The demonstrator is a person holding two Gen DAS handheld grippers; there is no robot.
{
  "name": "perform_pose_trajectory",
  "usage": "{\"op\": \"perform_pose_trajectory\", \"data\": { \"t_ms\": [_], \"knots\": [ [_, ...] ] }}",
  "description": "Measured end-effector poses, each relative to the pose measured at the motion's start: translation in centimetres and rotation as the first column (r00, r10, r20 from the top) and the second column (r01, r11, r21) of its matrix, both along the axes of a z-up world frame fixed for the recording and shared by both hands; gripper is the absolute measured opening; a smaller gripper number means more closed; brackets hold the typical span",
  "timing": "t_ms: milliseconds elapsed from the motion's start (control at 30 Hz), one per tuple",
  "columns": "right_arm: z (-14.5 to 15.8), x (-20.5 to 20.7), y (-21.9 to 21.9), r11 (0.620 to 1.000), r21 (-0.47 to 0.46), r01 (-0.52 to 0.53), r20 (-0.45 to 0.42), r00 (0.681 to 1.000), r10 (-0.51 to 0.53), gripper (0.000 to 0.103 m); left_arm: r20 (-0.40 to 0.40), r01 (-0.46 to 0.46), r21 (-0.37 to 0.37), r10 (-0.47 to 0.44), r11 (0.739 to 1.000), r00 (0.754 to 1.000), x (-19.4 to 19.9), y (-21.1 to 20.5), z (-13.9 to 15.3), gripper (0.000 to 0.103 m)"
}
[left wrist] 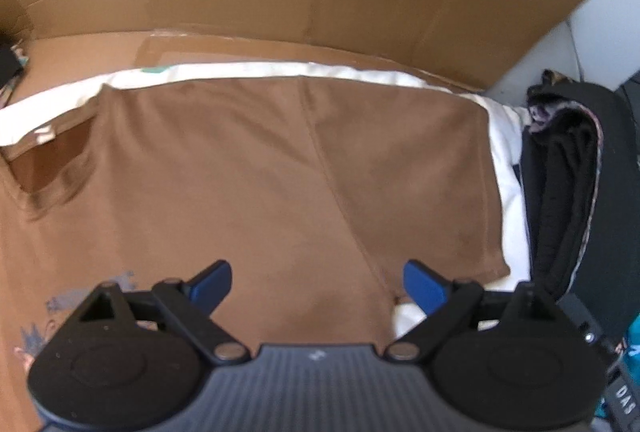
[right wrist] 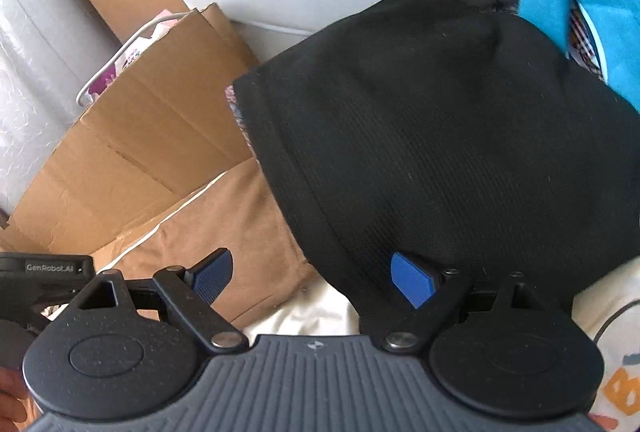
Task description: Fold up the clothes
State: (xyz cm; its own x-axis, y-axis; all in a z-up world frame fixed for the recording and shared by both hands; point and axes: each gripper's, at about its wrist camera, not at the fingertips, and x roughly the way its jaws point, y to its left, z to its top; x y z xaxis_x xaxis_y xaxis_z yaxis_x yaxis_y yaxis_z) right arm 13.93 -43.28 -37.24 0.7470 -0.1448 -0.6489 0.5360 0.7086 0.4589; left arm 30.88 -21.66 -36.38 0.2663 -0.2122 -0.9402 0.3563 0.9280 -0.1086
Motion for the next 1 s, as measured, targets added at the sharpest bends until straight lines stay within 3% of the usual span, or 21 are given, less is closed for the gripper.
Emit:
{"op": "perform_pose_trajectory", "data": {
  "t_ms": [100,200,267,367,433,533,600,667,833,1000],
  "knots": [
    [-0.9,0.1,0.9,0.999,-0.007,-0.037,0.015,0.999,0.037,0.089,0.049,0.057,0.008,-0.058,0.998,0.997,-0.6,-1.1,-0.2,0.093],
    [-1.5,0.7,1.7,0.997,-0.018,-0.081,0.025,0.996,0.082,0.084,0.083,0.055,-0.011,-0.054,0.998,0.995,-0.9,-1.2,-0.1,0.087],
    [-2.2,1.5,1.6,0.996,0.025,-0.087,0.026,0.996,0.087,0.072,0.115,0.065,-0.004,-0.064,0.998,0.991,-1.2,-1.1,0.0,0.08],
    [-3.4,2.8,0.8,0.996,0.073,-0.059,0.018,0.998,0.058,0.062,0.148,0.068,0.011,-0.069,0.998,0.987,-1.9,-0.9,-0.2,0.076],
    [-4.0,3.3,0.3,0.995,0.09,-0.043,0.024,0.999,0.041,0.061,0.127,0.067,-0.006,-0.066,0.998,0.99,-2.1,-0.5,-0.7,0.069],
    [-4.5,3.8,-0.2,0.991,0.128,-0.026,0.051,0.998,0.02,0.06,0.104,0.05,-0.012,-0.049,0.999,0.993,-2.3,0.0,-1.6,0.053],
    [-4.8,4.0,-0.6,0.987,0.16,0.0,0.049,0.999,-0.008,0.054,0.096,0.042,-0.019,-0.04,0.999,0.995,-2.6,0.4,-2.1,0.039],
    [-5.1,4.5,-0.8,0.985,0.173,0.006,0.036,0.999,-0.012,0.044,0.091,0.026,-0.03,-0.023,0.999,0.996,-2.9,0.8,-2.4,0.037],
    [-5.5,6.1,-0.1,0.991,0.13,0.028,-0.025,0.999,-0.025,0.032,0.076,0.013,-0.048,-0.009,0.999,0.997,-3.1,1.0,-3.2,0.037],
    [-5.2,7.8,0.5,0.993,0.095,0.068,-0.057,0.996,-0.062,0.032,0.075,0.016,-0.062,-0.011,0.998,0.997,-3.1,1.3,-3.4,0.037]
  ]
}}
